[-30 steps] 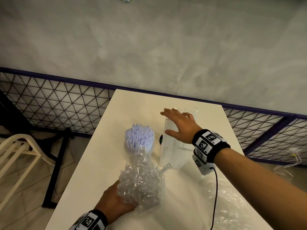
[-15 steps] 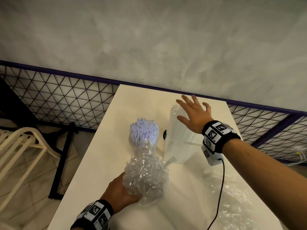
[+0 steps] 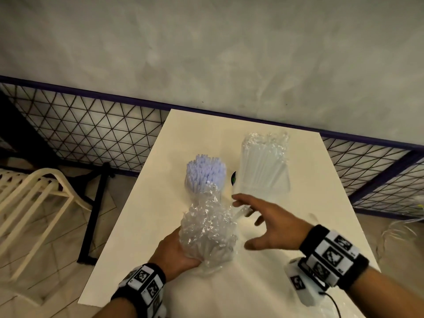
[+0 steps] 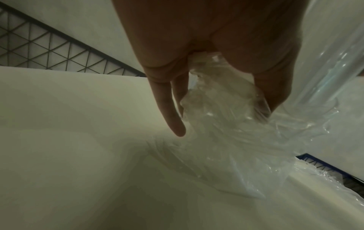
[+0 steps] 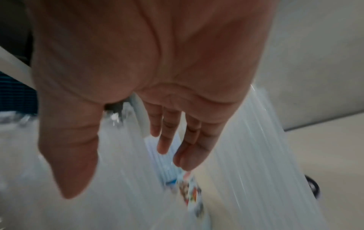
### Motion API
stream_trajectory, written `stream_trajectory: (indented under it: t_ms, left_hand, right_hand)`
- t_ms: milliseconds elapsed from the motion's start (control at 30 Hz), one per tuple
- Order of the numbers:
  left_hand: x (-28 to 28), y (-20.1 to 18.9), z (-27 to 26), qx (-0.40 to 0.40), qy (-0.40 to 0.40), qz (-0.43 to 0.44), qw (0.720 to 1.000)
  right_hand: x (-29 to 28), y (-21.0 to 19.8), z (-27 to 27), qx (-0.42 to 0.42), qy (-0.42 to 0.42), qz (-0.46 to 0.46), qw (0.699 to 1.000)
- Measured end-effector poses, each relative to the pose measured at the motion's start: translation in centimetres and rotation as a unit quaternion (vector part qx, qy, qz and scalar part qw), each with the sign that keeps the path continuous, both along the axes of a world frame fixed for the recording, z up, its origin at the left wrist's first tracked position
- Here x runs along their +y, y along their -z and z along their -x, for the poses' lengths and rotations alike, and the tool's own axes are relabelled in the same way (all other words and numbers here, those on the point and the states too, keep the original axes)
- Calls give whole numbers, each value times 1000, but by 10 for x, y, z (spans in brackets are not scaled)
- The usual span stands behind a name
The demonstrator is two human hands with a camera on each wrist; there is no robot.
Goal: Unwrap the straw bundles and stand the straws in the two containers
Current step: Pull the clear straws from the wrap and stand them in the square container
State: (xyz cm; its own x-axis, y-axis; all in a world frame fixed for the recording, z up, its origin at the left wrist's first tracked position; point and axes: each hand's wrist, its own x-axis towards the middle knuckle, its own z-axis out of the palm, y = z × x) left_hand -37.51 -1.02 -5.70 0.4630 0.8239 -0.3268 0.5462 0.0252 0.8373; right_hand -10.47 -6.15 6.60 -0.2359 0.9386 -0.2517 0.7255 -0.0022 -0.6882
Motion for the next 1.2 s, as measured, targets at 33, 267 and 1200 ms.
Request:
stream_trajectory:
  t_ms: [33, 267, 1200]
  left_hand:
    - [0, -1, -1, 4, 3, -1, 1000]
    - [0, -12, -5, 17, -1, -15, 1000]
    - [4, -2, -3, 17, 16, 12, 1000]
  right_hand:
    - [-4, 9, 5, 13, 7, 3, 1000]
    - [-5, 35, 36, 69, 102, -86, 989]
    - [17, 44, 36, 160, 238, -87, 954]
